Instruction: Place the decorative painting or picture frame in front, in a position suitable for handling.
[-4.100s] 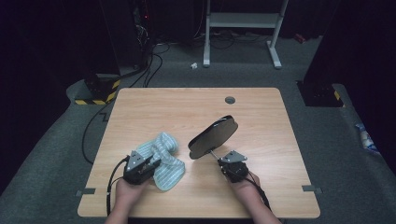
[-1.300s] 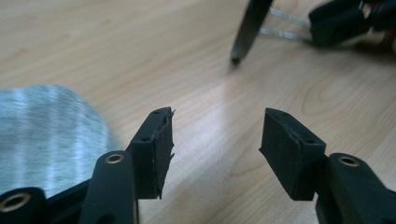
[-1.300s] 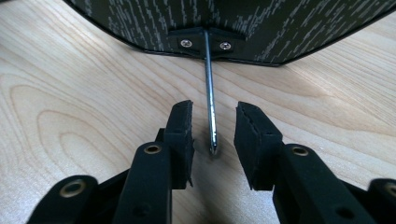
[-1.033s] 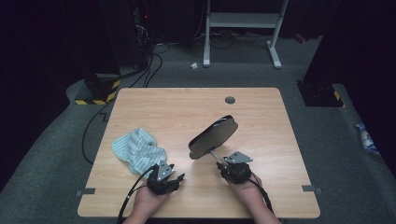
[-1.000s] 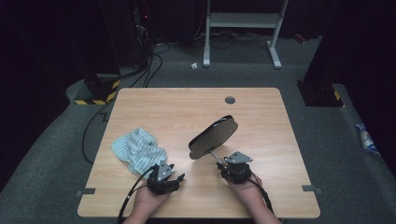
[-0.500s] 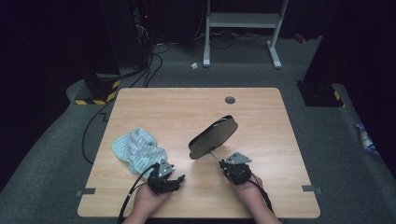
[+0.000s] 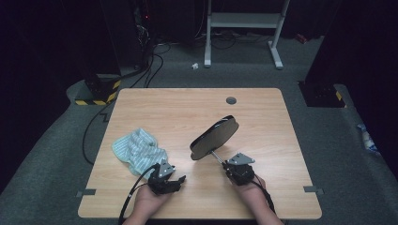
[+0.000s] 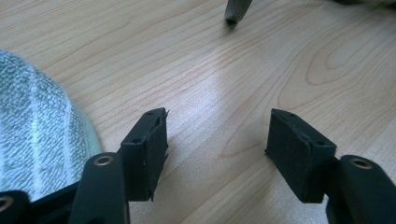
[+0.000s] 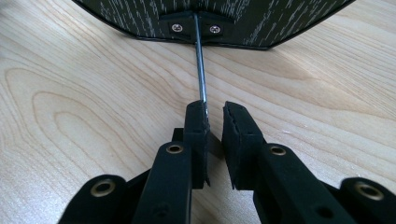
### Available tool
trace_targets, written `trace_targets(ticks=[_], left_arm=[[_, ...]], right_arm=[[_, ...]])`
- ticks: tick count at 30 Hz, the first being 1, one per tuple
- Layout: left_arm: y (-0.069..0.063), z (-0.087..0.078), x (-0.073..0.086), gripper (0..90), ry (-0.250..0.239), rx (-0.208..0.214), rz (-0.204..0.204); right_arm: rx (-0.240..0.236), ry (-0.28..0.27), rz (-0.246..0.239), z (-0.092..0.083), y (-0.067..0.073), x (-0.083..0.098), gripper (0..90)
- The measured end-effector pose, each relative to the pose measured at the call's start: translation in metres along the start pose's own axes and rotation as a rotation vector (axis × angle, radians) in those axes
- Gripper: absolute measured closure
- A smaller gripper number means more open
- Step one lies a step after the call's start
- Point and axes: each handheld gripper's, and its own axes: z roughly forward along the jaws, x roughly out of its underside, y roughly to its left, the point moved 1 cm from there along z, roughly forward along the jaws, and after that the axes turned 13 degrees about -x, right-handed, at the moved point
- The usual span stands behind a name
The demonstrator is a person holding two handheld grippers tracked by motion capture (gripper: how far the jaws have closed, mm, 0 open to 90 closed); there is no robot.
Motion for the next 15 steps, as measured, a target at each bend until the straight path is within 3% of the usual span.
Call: trace_targets(ticks=[15], left_arm=[[0.000, 0.000, 0.000, 38.3, 0.000, -0.002, -0.003]], right_arm=[[0.030, 0.002, 0.026, -0.004, -0.013, 0.001, 77.6]])
